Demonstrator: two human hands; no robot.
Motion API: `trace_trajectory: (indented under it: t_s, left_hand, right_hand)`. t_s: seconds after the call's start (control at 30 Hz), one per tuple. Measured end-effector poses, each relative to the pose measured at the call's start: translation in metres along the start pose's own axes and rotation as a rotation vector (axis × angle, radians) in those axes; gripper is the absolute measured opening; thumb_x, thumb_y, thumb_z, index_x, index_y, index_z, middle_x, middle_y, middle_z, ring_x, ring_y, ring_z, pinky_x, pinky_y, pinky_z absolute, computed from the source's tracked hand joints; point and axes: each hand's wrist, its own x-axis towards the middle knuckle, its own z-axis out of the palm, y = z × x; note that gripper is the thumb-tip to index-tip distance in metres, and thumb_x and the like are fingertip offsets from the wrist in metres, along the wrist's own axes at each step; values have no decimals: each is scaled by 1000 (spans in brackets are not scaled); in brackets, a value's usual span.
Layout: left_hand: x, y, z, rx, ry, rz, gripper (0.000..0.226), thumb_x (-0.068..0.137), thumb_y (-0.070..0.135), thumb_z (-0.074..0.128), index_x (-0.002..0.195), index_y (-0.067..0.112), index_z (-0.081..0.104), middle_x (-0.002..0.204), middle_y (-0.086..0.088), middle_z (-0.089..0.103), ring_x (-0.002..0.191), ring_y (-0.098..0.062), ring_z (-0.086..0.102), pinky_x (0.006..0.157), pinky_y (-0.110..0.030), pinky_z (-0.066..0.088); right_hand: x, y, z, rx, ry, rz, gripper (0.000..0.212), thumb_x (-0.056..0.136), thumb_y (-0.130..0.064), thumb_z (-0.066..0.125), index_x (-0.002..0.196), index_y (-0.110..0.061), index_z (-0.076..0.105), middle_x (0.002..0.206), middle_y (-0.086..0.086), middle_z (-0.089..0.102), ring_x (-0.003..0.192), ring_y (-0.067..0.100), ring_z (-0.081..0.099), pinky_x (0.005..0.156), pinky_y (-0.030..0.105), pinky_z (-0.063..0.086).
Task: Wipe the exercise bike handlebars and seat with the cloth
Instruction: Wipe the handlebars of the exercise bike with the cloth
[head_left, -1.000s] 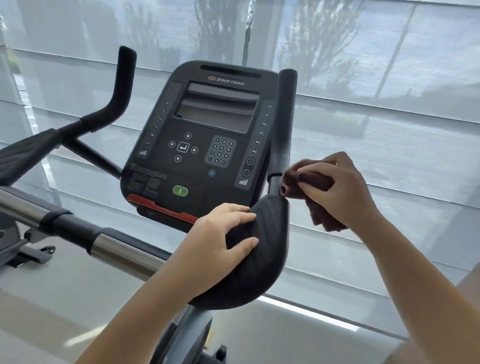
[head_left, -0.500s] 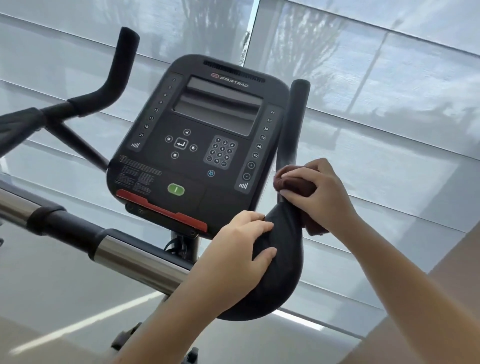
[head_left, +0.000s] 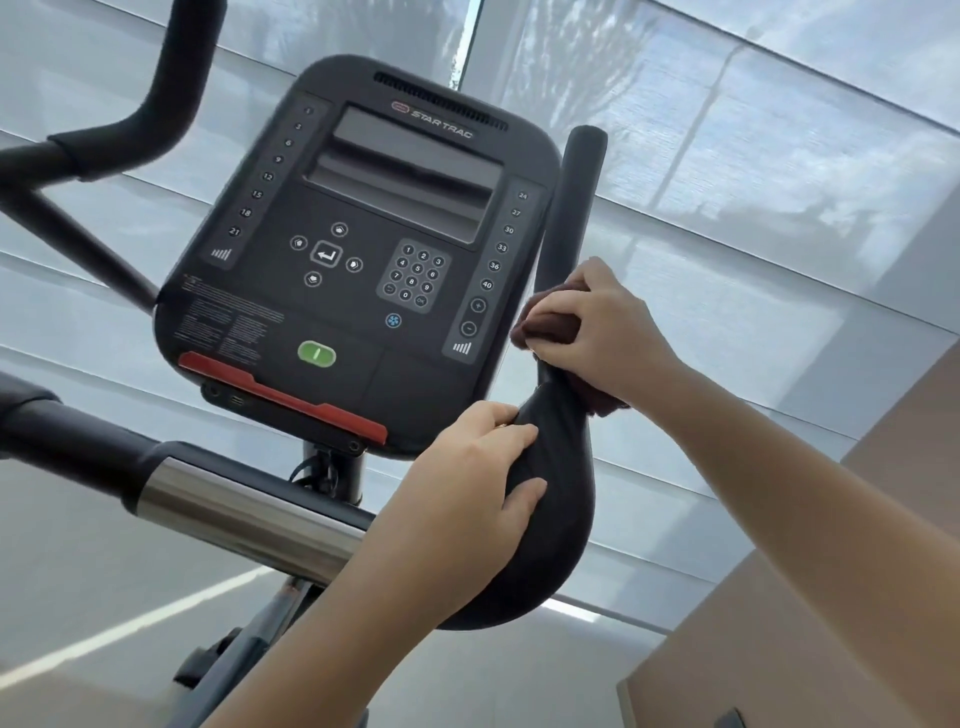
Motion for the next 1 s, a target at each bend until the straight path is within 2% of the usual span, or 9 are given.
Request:
trace_trajectory:
  t_s: [0.23,0.43,0.5,0.57,0.67,0.77,0.87,0.93,1.0]
  left_hand:
    - [0,1,0,27,-20,-13,42,87,18,58,128,10,50,133,0,45,118,-15,43,89,-10,23]
    - [-1,4,-2,86,-29,-35,42,88,19,57,128,9,49,135,-2,44,120,-16,42,92,-14,24]
    - [-1,6,-4,98,-44,-43,41,88,19,57,127,8,50,136,-4,44,121,-17,42,95,-17,26]
    - [-2,6,-6,118,-73,-37,40,88,19,56,126,6,51,136,-6,44,122,-18,41,98,-21,28]
    - [-7,10,-10,219,-108,-5,34,87,14,58,117,-2,57,130,-15,50,116,-28,48,96,-34,38]
    - [-17,11,-6,312,-63,60,23,75,0,68,96,-11,65,108,-27,63,93,-40,62,80,-48,52]
    - [-29,12,-3,364,10,93,23,74,-3,69,96,-9,66,102,-26,65,90,-38,64,76,-47,53]
    - [-36,13,-3,376,40,106,23,75,-4,67,98,-8,66,102,-25,66,93,-37,63,77,-45,52]
    - [-43,14,-3,381,69,111,22,78,-4,63,99,-8,66,102,-23,66,96,-36,63,80,-45,52]
  right_hand:
    - [-15,7,-3,109,-83,16,18,71,-29,70,86,-38,69,93,-3,48,88,12,54,83,25,41]
    - [-25,8,14,394,268,239,16,74,-25,73,79,-39,68,77,-22,55,74,-5,55,71,10,41]
    - [-46,14,16,686,307,404,10,75,-22,72,82,-30,72,70,-14,64,62,3,59,66,24,48]
    - [-69,15,21,790,329,502,13,73,-25,73,86,-25,72,76,-2,70,66,15,65,69,36,53]
    - [-97,4,27,802,410,552,13,71,-28,76,81,-34,71,92,1,70,85,20,67,81,43,54]
    - [-113,-9,28,706,482,499,25,70,-24,76,73,-45,65,94,-4,64,87,6,63,76,26,53]
    - [-130,-26,26,637,491,459,30,71,-21,75,75,-48,62,94,-2,58,81,-6,59,67,12,50]
    - [-140,-36,26,568,494,439,25,72,-22,75,82,-42,65,92,-6,54,85,-2,57,79,22,52]
    - [-147,-45,28,536,499,438,22,72,-22,75,88,-35,69,91,-8,50,86,7,58,78,36,54]
